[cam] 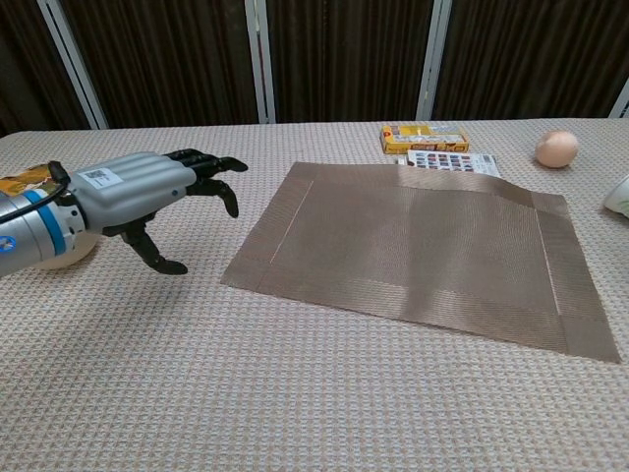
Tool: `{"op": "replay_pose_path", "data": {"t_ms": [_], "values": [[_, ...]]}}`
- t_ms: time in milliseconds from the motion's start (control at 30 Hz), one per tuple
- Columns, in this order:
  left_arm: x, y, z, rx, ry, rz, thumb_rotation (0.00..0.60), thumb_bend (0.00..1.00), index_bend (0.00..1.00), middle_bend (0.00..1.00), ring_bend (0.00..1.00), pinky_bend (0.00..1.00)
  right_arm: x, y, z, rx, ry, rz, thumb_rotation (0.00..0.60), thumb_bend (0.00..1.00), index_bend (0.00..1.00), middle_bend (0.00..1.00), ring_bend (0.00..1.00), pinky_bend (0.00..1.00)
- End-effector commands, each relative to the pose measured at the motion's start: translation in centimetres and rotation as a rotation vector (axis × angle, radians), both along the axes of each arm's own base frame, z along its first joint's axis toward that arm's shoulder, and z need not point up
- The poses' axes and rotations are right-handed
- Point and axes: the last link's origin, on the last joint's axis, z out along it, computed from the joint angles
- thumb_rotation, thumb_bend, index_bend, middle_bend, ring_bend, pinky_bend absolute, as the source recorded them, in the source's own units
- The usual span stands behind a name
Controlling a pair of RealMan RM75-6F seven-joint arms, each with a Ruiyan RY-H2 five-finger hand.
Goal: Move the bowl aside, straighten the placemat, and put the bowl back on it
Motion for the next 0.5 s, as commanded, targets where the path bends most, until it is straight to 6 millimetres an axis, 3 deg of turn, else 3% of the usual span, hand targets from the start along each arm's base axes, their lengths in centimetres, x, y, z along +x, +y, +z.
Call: {"op": "replay_pose_path", "data": {"t_ms": [33,500], "values": [[0.5,1.1,-2.3,-0.019,0.012,-0.01,0.6,0.17,0.32,0.0,0.0,0.0,-0.2,0.0,-0.2,0.002,-0.008,-0.02,0.6,0.0,0.0,0.0,0.0,0.0],[0.5,2.4,-5.3,-0.048,0.008,-0.021,0.6,0.19,0.33,0.0,0.0,0.0,-0.9,-0.5,0.1,-0.013,-0.013,-0.037,0.6,0.0,0.0,0.0,0.0,0.0]]}}
